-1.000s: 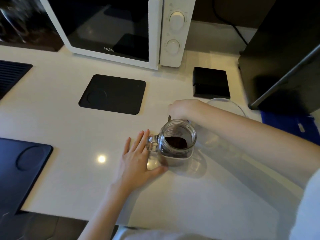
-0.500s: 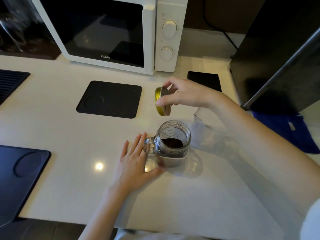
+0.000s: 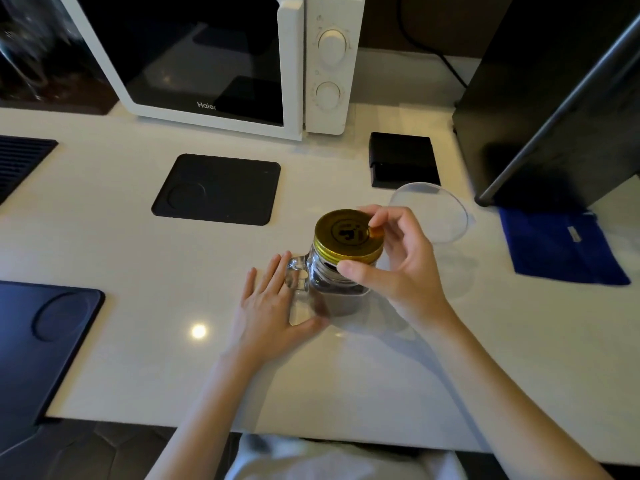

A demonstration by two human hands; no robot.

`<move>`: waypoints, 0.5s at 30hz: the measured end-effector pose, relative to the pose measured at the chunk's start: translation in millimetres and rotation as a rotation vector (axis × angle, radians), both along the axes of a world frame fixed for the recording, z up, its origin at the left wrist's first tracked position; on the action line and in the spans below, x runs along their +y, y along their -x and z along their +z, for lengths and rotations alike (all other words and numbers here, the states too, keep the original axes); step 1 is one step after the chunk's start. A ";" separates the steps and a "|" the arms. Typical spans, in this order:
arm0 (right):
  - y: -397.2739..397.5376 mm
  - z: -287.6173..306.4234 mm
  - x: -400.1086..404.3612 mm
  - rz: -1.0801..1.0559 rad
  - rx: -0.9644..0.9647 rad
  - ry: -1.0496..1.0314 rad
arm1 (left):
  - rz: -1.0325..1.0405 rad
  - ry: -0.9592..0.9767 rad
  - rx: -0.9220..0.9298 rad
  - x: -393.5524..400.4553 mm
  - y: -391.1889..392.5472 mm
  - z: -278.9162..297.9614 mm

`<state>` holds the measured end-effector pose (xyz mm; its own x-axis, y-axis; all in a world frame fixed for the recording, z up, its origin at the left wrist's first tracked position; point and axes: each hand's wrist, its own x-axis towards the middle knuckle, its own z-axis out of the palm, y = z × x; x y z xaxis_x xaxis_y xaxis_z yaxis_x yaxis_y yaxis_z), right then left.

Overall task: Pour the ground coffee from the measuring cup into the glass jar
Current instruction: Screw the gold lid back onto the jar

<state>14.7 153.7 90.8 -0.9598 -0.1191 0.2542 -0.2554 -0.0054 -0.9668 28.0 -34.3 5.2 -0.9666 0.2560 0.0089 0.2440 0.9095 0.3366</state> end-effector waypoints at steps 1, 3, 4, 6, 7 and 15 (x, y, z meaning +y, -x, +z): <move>-1.9 -1.0 -0.6 -0.012 0.016 -0.033 | 0.003 0.000 0.001 0.0 0.2 -0.7; -4.2 -1.7 -1.1 -0.032 0.045 -0.090 | 0.011 -0.004 0.010 0.2 0.5 -2.4; -5.0 -1.9 -1.2 -0.040 0.062 -0.123 | 0.015 -0.010 0.013 0.3 0.7 -3.2; -6.9 -3.1 -1.9 -0.061 0.096 -0.186 | 0.019 -0.022 0.012 0.2 1.0 -4.6; -8.1 -4.1 -2.3 -0.078 0.109 -0.204 | 0.018 -0.023 0.013 0.0 1.0 -5.3; -15.5 -11.5 -9.7 -0.200 0.194 -0.249 | 0.017 -0.033 0.027 -0.3 1.4 -5.8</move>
